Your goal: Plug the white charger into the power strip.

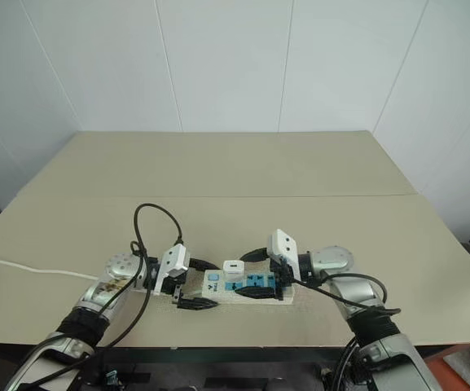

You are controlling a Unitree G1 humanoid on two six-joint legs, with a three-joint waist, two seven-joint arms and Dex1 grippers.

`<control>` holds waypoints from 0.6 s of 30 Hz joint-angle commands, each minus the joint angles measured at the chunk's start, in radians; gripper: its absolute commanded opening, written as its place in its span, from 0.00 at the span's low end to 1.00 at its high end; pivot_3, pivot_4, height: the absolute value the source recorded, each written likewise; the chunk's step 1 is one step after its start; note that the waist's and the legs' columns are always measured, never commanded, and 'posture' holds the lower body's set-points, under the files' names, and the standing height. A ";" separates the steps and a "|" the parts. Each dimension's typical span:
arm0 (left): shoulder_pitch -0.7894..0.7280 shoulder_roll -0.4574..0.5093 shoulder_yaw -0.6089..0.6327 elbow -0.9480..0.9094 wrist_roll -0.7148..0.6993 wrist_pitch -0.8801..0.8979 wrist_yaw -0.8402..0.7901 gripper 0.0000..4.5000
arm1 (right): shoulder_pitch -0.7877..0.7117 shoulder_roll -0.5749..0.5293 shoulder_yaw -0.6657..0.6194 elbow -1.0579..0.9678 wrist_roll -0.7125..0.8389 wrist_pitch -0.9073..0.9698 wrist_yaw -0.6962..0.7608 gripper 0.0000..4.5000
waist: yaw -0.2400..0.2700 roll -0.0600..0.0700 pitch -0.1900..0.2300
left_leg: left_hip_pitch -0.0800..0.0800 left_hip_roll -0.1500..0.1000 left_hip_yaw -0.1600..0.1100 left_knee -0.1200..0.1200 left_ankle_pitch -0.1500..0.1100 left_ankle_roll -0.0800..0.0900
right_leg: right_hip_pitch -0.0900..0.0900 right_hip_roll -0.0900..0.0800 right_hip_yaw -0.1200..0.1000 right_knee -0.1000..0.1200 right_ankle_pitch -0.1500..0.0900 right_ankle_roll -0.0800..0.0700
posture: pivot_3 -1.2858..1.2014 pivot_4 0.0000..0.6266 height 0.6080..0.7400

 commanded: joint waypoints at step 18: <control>0.201 0.436 0.363 -0.540 -0.339 0.326 -0.113 0.99 | 0.131 -0.426 -0.388 -0.108 0.136 0.087 0.123 1.00 | 0.002 0.002 0.025 | -0.030 -0.001 0.000 0.005 0.001 -0.002 | -0.031 -0.001 0.000 0.005 0.006 -0.009 | 0.52 0.24 1.00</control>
